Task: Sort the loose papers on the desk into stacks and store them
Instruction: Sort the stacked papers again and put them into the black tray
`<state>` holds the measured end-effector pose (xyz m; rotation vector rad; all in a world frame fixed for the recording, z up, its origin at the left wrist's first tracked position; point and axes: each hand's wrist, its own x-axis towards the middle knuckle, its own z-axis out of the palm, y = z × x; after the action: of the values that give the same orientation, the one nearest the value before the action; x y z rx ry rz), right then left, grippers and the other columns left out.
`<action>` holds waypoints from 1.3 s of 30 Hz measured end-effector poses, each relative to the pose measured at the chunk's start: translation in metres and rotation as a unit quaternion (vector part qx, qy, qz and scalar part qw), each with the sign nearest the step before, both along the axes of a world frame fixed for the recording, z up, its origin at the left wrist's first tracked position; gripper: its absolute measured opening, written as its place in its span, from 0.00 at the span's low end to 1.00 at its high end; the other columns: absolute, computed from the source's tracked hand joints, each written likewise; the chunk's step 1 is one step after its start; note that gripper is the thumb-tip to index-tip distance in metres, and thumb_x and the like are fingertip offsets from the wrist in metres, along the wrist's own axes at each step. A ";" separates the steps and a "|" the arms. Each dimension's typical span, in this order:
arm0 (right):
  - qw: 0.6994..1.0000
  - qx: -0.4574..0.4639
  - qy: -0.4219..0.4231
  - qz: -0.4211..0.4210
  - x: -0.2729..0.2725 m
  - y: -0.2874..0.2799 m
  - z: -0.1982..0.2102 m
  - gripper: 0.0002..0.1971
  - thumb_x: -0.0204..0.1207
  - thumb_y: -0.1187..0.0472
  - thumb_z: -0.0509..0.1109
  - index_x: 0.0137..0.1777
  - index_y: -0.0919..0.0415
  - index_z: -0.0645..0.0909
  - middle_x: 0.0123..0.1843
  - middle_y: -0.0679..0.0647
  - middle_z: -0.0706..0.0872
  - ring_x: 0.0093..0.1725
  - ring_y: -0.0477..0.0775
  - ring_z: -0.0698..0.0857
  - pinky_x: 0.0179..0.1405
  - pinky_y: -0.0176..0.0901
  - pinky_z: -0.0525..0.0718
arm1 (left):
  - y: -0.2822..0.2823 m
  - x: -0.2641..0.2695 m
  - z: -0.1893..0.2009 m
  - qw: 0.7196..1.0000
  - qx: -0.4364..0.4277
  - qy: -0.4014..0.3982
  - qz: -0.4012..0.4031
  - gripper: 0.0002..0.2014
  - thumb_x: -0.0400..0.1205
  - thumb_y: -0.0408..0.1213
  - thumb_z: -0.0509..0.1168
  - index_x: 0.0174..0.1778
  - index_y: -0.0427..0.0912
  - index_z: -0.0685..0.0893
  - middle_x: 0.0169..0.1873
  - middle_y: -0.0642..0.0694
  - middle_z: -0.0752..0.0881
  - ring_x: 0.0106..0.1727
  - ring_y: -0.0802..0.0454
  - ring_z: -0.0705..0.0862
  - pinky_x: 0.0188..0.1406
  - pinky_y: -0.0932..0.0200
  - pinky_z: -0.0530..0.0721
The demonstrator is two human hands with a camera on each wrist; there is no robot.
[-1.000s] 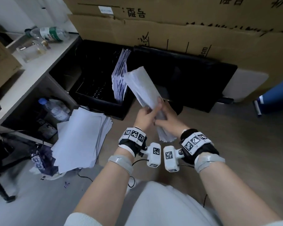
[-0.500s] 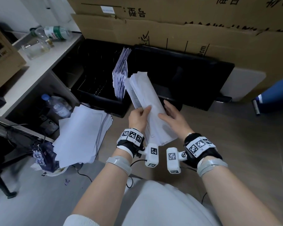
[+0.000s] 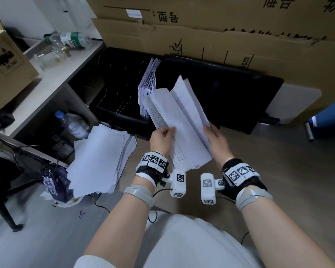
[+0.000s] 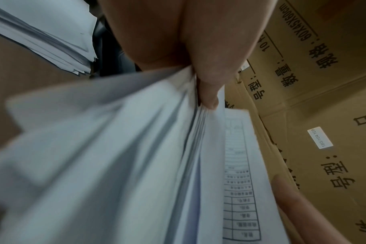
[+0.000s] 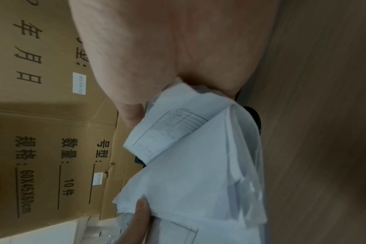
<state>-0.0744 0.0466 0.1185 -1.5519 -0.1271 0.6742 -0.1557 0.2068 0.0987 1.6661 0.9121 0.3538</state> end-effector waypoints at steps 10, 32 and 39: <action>0.999 -0.030 0.019 -0.004 0.001 0.009 0.000 0.22 0.87 0.48 0.61 0.80 0.51 0.72 0.66 0.45 0.83 0.64 0.46 0.82 0.59 0.37 0.76 | 0.006 0.004 -0.001 1.000 0.017 0.006 -0.008 0.17 0.89 0.36 0.62 0.44 0.23 0.83 0.41 0.21 0.82 0.38 0.36 0.80 0.45 0.50 0.78; 0.998 -0.020 0.057 0.009 0.009 0.010 -0.005 0.30 0.80 0.34 0.63 0.76 0.50 0.78 0.71 0.46 0.84 0.71 0.48 0.82 0.77 0.52 0.73 | 0.005 0.012 -0.002 0.999 -0.025 -0.007 0.045 0.17 0.90 0.46 0.59 0.61 0.38 0.88 0.55 0.45 0.90 0.60 0.46 0.86 0.68 0.49 0.81; 0.998 -0.015 0.060 0.023 0.007 0.013 -0.005 0.26 0.86 0.43 0.60 0.80 0.52 0.73 0.73 0.48 0.82 0.72 0.49 0.79 0.70 0.43 0.72 | 0.006 0.009 0.001 0.999 -0.015 -0.030 0.036 0.17 0.91 0.43 0.58 0.61 0.34 0.86 0.57 0.43 0.89 0.62 0.45 0.86 0.69 0.49 0.81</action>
<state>-0.0669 0.0592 0.1139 -1.5367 -0.0626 0.8068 -0.1466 0.2128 0.0994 1.5892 0.9299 0.4344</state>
